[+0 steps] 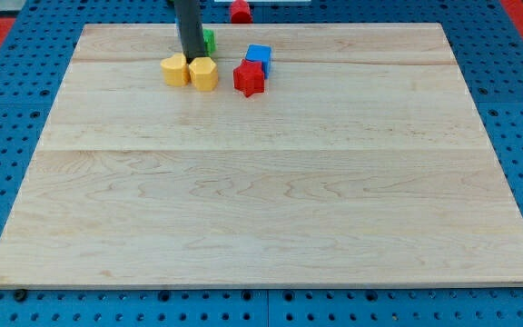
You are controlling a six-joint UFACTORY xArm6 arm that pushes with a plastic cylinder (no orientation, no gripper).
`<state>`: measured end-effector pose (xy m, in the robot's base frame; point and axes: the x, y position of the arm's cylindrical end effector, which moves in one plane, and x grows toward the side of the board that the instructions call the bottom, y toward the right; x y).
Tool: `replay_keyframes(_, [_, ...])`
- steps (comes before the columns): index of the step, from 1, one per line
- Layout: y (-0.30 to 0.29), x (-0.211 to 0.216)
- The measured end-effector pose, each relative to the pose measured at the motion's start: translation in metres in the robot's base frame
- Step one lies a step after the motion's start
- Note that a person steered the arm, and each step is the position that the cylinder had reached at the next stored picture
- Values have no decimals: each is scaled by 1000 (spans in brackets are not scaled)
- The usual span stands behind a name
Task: Push yellow hexagon to the center of the board
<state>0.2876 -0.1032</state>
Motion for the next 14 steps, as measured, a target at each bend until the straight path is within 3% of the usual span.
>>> replay_keyframes(2, [13,41])
replay_keyframes(6, [19,44])
replay_keyframes(8, [66,67])
replay_keyframes(10, [79,153])
replay_keyframes(11, [83,154])
replay_keyframes(12, [87,107])
replay_keyframes(14, [126,133])
